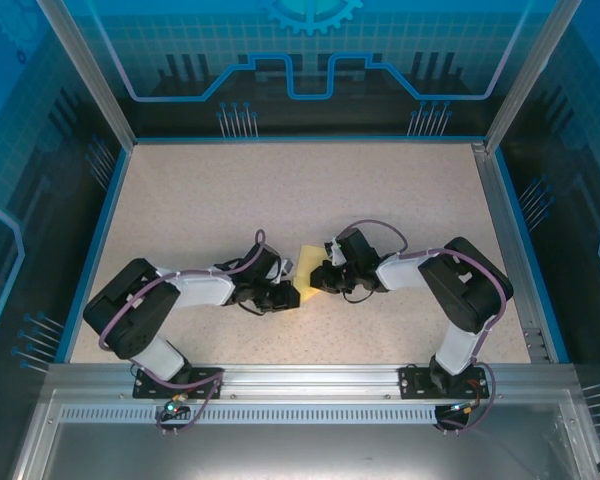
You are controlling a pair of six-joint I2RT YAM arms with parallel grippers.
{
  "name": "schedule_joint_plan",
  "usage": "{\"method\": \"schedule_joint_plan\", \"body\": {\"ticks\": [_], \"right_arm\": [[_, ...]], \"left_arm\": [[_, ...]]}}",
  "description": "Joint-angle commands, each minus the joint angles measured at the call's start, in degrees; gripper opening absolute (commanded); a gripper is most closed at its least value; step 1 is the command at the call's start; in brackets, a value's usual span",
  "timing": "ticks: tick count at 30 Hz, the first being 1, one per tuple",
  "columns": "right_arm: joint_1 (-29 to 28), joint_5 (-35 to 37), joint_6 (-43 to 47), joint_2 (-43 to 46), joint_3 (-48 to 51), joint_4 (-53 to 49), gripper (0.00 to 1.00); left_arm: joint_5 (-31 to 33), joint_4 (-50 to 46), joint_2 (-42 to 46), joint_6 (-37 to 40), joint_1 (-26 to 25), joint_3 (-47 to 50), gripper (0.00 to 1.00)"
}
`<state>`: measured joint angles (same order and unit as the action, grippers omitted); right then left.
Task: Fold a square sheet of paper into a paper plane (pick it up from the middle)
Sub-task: Third fold the triangle at the center of the table.
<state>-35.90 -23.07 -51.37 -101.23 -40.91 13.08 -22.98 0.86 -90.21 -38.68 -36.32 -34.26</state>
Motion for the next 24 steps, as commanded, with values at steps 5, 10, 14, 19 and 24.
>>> {"method": "schedule_joint_plan", "body": {"ticks": [5,10,14,19,24], "right_arm": [[0.13,3.32,1.31,-3.36,0.3,-4.03,0.13],[0.13,2.67,1.45,-3.02,0.02,-3.78,0.14],[0.13,1.46,1.65,-1.85,-0.98,-3.91,0.16],[0.35,0.04,2.97,1.92,-3.35,-5.86,0.19],[2.64,2.15,3.8,8.38,-3.37,-9.74,0.28]], "left_arm": [[0.11,-10.5,1.17,-0.52,1.03,3.34,0.2],[0.22,-11.88,2.36,-0.78,1.18,3.5,0.2],[0.62,-12.78,7.38,-0.99,1.17,2.88,0.2],[3.04,-14.84,13.04,-0.03,1.44,-1.11,0.22],[3.68,-13.82,12.47,1.61,1.55,-5.93,0.23]]}}
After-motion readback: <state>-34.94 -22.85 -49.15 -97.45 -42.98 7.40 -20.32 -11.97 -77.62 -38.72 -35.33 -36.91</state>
